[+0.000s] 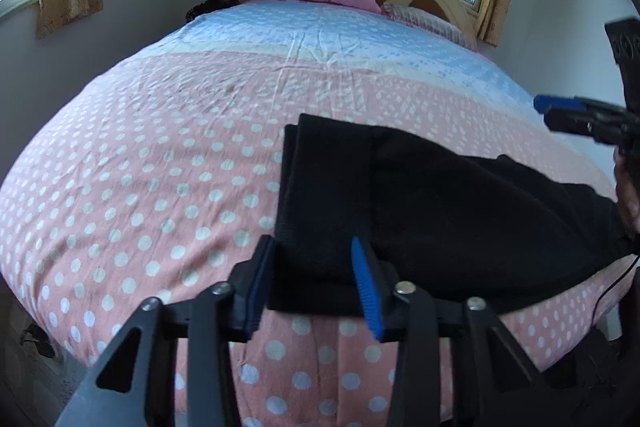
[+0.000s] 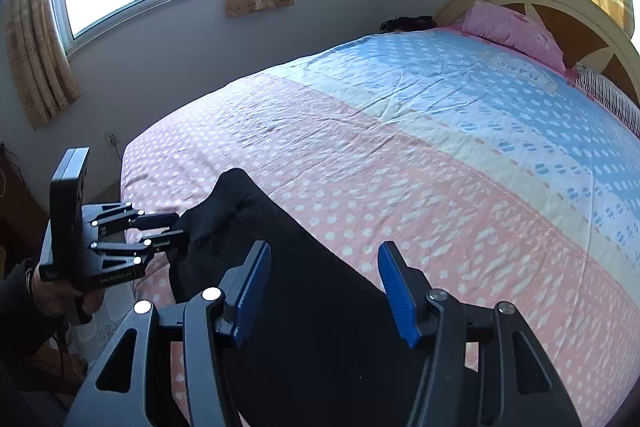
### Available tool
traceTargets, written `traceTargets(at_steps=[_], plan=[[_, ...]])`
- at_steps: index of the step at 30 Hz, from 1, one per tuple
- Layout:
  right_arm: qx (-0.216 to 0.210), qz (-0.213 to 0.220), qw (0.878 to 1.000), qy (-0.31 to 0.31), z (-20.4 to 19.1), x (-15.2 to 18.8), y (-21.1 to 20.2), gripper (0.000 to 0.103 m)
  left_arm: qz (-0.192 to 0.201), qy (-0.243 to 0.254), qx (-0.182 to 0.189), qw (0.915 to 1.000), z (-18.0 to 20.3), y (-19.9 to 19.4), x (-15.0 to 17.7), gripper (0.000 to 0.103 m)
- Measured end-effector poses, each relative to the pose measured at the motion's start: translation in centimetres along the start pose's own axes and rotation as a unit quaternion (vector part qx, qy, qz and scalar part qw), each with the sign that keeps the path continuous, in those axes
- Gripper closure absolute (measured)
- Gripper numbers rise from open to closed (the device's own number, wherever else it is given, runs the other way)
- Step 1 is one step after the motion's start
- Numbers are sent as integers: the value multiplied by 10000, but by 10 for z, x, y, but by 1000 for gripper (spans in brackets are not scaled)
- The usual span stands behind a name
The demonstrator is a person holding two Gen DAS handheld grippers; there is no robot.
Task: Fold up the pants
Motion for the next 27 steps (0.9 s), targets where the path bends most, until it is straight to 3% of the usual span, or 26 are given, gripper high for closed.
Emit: traceTargets(at_steps=[1, 2, 3, 7, 10, 15, 19, 21, 23, 27], plan=[[-23, -2, 10000, 32, 0, -2, 3, 46, 29, 94, -94, 9999, 1, -1, -1, 75], [-46, -16, 10000, 55, -2, -4, 7, 46, 28, 127, -133, 9998, 1, -3, -1, 87], [-53, -36, 10000, 65, -3, -6, 11, 46, 6, 139, -122, 9998, 1, -5, -2, 88], [-89, -144, 9998, 48, -7, -9, 25, 46, -85, 327, -294, 9990, 5, -14, 0, 89], [-215, -234, 9995, 58, -10, -12, 36, 46, -369, 575, -483, 9965, 8, -13, 7, 87], [-362, -435, 9984, 45, -24, -25, 65, 46, -430, 386, -291, 9979, 1, -10, 11, 85], [-336, -805, 9962, -40, -37, -27, 99, 45, -437, 402, -356, 9976, 0, -14, 11, 80], [-18, -1283, 9917, -14, -36, -16, 126, 46, -431, 275, -358, 9980, -6, -13, 11, 68], [-124, -1097, 9938, 122, -32, -12, 123, 45, -384, 190, -412, 9982, -12, -17, 11, 59], [-323, -713, 9955, 530, 7, 0, 82, 45, -11, 28, -531, 9986, -18, -41, 2, 55]])
Point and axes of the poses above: each gripper's, at about its wrist camera, not at the fingertips, and y roughly the way its jaws point, z to its right, x to its underside, the point moved 6 cm from there along y, roughly the way its jaws point, and after that the axes turned 8 degrees about -z, right-handed, at the moved point
